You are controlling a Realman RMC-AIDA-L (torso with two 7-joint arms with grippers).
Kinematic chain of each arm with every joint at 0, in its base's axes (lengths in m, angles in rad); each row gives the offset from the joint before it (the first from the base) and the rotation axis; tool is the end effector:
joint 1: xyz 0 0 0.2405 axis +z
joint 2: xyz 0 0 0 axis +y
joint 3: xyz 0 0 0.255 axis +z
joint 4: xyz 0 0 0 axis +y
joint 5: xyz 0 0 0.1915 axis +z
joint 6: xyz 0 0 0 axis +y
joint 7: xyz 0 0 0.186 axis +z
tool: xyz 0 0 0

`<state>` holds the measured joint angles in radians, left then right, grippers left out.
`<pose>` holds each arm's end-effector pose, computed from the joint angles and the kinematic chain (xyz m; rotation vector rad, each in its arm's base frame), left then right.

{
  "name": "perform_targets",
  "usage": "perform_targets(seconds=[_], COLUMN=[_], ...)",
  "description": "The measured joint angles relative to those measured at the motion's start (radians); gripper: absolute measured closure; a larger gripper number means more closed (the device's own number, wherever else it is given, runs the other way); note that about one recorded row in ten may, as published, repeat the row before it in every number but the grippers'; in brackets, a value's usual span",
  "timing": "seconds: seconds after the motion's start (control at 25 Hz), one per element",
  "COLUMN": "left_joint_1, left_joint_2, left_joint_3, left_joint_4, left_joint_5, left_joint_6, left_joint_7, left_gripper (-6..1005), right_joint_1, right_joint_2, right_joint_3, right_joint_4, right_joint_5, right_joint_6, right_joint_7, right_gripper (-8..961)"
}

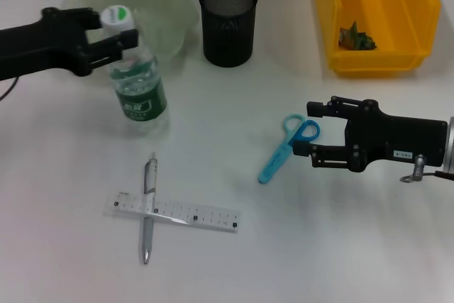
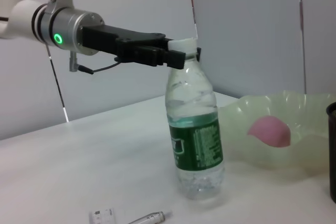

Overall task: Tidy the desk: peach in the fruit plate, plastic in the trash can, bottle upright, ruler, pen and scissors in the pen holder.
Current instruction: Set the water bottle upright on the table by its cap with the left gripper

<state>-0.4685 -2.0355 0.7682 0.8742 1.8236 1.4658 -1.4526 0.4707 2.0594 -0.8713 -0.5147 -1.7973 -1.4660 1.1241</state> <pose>-0.2283 0.3628 0.0234 -2.5282 -0.4791 -0.6762 0.2457 0.3133 -0.0583 -2.7108 0.4587 0.7185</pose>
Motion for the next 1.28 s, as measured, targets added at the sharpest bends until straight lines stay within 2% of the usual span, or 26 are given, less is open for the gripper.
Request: perform_targets(seconds=[0.28,0.48,0.64,0.76,0.96,1.12,1.28], left_joint_1=[0.04,0.06,0.065,0.062,0.057,0.04,0.031], left_joint_2=[0.006,0.009,0.014,0.015,0.01,-0.008,-0.011], left_joint_3=[-0.118,-0.149,-0.267,-0.303,-0.316,-0.311,-0.309], left_joint_4=[-0.051,-0.059,-0.12,-0.143,-0.147,-0.155,-0.167], left_joint_5=[-0.009,-0.011,-0.012,-0.012,-0.017,-0.025,-0.025], left_joint_6=[0.047,0.048,0.04,0.038,0.016,-0.048,-0.066], left_joint_7=[0.096,0.117,0.171,0.193,0.206,0.226,0.234], left_gripper=[542,540,539,538,536,535,534], right_joint_1=[0.008,0.018,0.022,0.026,0.029,0.029,0.029], right_joint_2=[0.003,0.004,0.004,0.004,0.004,0.004,0.004], right_joint_3=[0.0,-0.001,-0.001,-0.002,-0.002,-0.002,-0.002], right_joint_4=[-0.001,0.003,0.004,0.007,0.007,0.007,0.007], right_joint_5=[-0.002,-0.005,-0.005,-0.005,-0.005,-0.005,-0.005], right_joint_6=[-0.016,-0.024,-0.024,-0.024,-0.024,-0.023,-0.023], right_joint_7=[0.0,0.0,-0.004,-0.006,-0.007,-0.009,-0.01], right_gripper=[166,166,166,166,166,167,167])
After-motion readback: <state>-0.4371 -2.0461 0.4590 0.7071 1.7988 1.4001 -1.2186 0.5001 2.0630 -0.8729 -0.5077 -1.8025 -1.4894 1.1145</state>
